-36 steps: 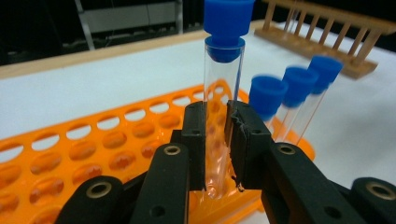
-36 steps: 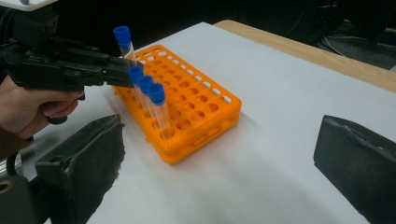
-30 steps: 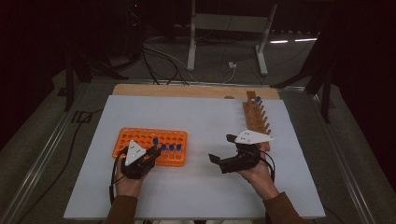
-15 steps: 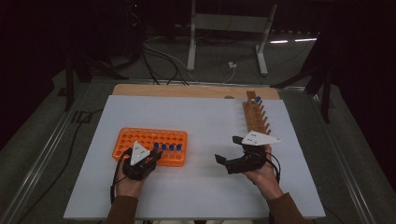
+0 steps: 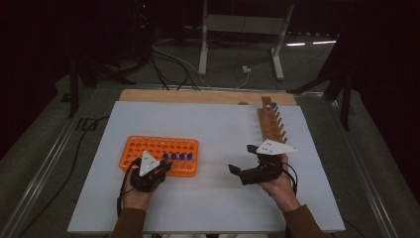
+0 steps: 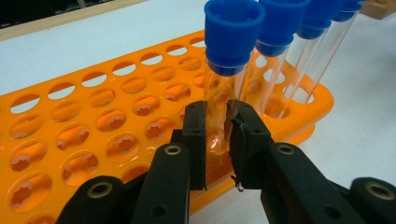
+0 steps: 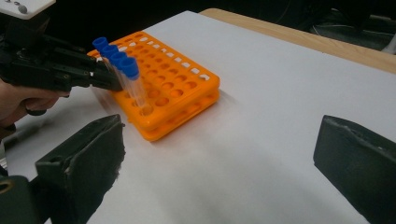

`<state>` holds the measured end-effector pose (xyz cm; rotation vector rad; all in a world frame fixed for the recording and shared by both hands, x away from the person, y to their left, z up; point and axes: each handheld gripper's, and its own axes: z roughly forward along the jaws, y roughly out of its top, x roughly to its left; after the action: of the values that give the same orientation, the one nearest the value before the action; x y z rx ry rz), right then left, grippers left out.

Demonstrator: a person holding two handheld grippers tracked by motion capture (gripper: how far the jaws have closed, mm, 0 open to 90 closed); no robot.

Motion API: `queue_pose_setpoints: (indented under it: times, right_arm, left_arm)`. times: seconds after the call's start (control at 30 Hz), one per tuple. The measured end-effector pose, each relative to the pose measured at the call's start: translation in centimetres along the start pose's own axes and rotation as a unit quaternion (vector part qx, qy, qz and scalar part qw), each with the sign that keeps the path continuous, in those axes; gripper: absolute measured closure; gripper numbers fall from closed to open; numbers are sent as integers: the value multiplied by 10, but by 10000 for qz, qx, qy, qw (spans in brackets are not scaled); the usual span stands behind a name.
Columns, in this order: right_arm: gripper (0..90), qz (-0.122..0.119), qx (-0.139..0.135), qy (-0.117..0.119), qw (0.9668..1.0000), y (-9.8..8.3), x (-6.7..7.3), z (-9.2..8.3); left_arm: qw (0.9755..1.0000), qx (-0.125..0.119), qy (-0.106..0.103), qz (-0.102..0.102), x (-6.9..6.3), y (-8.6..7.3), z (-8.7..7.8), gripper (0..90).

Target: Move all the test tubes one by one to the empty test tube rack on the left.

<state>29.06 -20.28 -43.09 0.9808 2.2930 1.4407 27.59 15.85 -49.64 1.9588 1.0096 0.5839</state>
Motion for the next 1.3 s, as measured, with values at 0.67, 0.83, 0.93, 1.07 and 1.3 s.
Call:
queue_pose_setpoints:
  times: [0.67, 0.83, 0.93, 1.07, 1.3]
  right_arm:
    - [21, 36, -16, 17, 10000, 1, -1, 1]
    - [21, 46, -53, -10, 10000, 1, -2, -1]
    - [21, 57, -100, -35, 9999, 3, -3, -2]
    - [21, 37, -126, -61, 9999, 6, -3, -4]
    - [20, -5, -170, -183, 9997, 15, -8, -7]
  left_arm:
    - [9990, -163, -225, -356, 7, 1, -10, 598]
    - [9973, -389, -429, -457, 11, 1, -20, 546]
    - [9958, -544, -510, -536, 12, 2, -25, 460]
    - [9948, -661, -473, -609, 12, 3, -29, 313]
    - [9924, -864, -441, -751, 13, 6, -35, 160]
